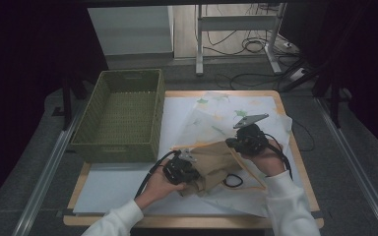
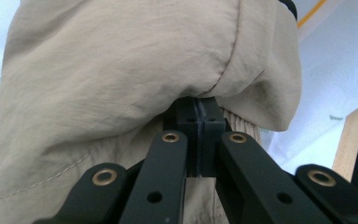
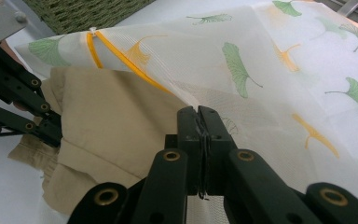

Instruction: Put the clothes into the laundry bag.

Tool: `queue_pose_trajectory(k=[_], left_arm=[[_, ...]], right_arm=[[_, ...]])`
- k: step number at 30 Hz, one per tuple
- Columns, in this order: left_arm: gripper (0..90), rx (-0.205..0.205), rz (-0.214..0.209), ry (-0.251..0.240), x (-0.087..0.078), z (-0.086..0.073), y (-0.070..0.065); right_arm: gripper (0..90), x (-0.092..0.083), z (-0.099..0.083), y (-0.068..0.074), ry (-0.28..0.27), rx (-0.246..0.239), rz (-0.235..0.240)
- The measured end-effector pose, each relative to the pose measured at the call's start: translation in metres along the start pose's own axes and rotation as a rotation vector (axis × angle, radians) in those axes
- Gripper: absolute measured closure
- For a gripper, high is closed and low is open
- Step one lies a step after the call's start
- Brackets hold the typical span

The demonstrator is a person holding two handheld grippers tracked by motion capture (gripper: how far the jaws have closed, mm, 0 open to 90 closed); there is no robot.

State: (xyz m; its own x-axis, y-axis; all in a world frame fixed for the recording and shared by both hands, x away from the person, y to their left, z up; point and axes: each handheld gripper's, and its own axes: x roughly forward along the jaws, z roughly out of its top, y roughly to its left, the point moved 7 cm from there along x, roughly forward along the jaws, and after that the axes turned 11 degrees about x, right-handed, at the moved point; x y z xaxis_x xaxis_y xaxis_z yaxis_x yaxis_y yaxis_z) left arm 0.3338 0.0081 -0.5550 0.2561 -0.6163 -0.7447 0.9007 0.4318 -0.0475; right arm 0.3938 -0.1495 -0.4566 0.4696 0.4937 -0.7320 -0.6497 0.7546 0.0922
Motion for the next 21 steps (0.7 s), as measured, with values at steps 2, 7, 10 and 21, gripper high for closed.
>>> queue_pose_trajectory(k=[2,7,10,21], left_arm=[[90.0,0.0,0.003,0.001,0.0,0.002,0.0],[90.0,0.002,0.007,-0.003,0.003,0.006,0.002],[90.0,0.002,0.01,0.0,0.004,0.007,0.003],[90.0,-0.006,0.02,-0.009,0.013,0.019,0.007]], right_arm=[[87.3,0.0,0.0,0.0,-0.002,0.002,0.0],[87.3,0.0,0.0,0.0,-0.001,0.006,0.0],[87.3,0.0,0.0,0.0,0.001,0.006,0.0],[87.3,-0.001,0.0,0.0,-0.004,0.004,0.0]])
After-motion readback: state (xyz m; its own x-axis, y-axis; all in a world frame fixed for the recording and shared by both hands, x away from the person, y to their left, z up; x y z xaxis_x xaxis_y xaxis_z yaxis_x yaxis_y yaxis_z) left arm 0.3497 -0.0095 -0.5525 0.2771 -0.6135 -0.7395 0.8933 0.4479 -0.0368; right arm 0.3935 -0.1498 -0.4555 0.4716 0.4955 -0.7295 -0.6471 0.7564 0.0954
